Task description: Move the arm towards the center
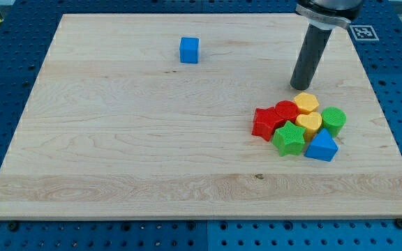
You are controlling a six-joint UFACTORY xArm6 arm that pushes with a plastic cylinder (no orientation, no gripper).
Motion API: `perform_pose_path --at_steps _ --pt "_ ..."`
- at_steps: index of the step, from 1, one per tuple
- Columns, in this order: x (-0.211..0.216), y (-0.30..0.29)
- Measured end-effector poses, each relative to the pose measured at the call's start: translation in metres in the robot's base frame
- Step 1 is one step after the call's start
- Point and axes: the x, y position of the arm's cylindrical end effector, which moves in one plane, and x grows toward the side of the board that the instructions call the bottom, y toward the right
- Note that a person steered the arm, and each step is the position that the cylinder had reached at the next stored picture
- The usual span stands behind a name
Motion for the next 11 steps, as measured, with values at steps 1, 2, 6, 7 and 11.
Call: perform_pose_path --at_steps 1,2,6,7,11 --pt "-0.003 -0.003" --pt "-0.020 -0.022" --pt "-0.003 -0.094" --pt "-0.003 -0.122" --pt "-0.027 -0.244"
